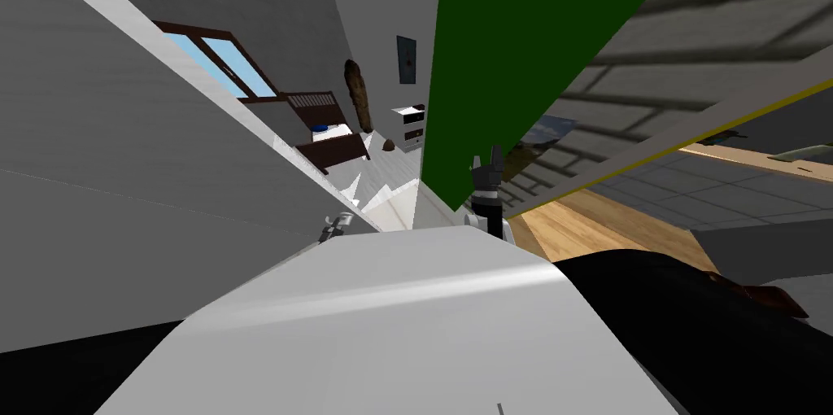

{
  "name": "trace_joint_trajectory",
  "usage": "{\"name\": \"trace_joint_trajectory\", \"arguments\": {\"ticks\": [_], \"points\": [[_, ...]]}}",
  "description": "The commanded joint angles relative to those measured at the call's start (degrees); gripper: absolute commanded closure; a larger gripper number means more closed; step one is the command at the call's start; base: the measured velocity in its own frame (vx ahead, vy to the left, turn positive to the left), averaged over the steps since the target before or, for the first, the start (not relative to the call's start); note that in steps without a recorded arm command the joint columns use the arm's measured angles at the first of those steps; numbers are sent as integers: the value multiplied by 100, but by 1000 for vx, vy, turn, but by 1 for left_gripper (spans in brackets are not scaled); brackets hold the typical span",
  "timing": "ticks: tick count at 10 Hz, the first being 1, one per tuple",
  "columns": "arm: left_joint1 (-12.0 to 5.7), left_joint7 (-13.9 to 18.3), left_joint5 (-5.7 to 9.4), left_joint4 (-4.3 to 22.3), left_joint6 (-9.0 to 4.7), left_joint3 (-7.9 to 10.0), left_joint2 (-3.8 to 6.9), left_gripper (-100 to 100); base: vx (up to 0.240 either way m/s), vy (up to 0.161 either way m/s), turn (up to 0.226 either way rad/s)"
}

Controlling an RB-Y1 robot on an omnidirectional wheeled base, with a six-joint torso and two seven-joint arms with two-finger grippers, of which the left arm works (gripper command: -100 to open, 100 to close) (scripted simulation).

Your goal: Pull the door open

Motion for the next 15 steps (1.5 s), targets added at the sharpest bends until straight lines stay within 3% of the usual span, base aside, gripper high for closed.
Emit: {"name": "trace_joint_trajectory", "arguments": {"ticks": [1,2,3,5,7,8,9,11,15], "points": [[-112,-58,36,14,107,-8,-44,100,-244,78,-189],[-112,-58,36,14,107,-8,-44,100,-160,55,-53],[-198,-144,101,-72,309,-11,-97,100,-209,78,-175],[-280,-226,162,-153,497,-14,-148,100,-250,85,-203],[-280,-226,162,-153,497,-14,-148,100,-94,11,4],[-324,-269,195,-197,598,-16,-175,100,-69,16,-77],[-324,-269,195,-197,598,-16,-175,100,-70,27,-63],[-440,-384,282,-312,862,-21,-245,100,-166,62,-205],[-603,-544,404,-475,1235,-29,-343,100,-195,66,-146]]}}
